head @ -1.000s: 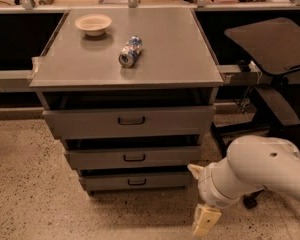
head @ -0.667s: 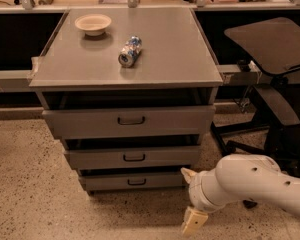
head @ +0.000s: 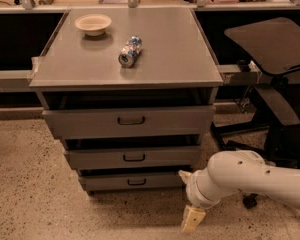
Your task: Open bottom drawer
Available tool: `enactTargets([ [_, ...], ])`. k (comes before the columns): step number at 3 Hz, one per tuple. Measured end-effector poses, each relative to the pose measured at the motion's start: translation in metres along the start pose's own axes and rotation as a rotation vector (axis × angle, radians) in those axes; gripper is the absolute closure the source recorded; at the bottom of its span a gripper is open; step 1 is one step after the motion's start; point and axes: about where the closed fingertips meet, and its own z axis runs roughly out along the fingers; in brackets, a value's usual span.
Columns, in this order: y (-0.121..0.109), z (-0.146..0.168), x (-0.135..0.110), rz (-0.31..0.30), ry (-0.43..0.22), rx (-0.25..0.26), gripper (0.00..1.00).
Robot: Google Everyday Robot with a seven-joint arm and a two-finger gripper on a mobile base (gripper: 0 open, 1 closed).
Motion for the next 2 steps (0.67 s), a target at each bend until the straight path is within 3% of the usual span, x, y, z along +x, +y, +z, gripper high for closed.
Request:
enactTargets([
  [1,-0.011,0.049,0.028,-0.021,-0.017,-0.014,0.0],
  [2,-0.014,0.081,0.051,-0.052,-0.076,0.023,0.0],
])
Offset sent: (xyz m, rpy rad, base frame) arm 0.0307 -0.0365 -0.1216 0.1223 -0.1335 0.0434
